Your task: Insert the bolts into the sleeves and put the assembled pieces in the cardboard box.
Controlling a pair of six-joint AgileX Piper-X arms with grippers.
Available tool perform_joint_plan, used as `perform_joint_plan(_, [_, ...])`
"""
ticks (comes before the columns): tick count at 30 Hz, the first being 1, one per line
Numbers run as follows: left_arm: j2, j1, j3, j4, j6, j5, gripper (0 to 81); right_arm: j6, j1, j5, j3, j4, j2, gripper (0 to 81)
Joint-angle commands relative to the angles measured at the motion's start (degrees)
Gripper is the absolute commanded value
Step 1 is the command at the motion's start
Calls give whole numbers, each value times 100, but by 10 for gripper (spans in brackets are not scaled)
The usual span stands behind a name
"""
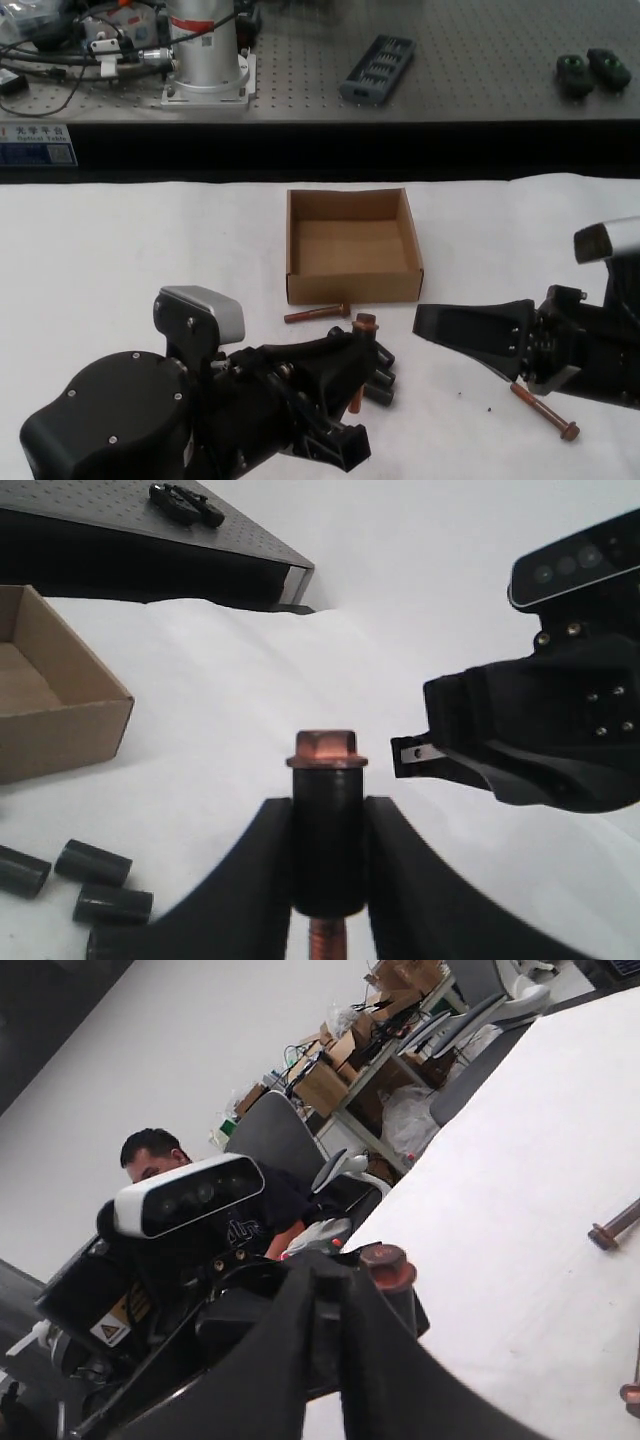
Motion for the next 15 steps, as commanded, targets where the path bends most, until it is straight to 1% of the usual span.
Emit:
perform_joint_plan(1, [3,18,-32,-260,-50,-44,86,-10,-84,65,-22,37,-85,85])
perform_joint_plan(2, [8,18,-32,-255,-50,-42,86,-10,-98,65,-22,37,-85,72])
perform_joint_plan(4, [7,18,-32,-189,-50,-42,86,-10,-98,65,-22,37,-85,9])
perform_joint_plan(6, [7,18,-32,-190,-50,-26,86,-10,-98,65,-22,37,-85,43])
perform_joint_plan(10, [7,18,-32,-194,-50,-43,86,-10,-98,160,-22,55,-85,43])
perform_joint_plan(13, [7,18,-32,-182,-50,-43,86,-10,-121,539,-22,502,-85,43])
perform_joint_plan(15, [7,63,-32,-149,-50,-73,86,-10,-148,651,-22,900,-85,43])
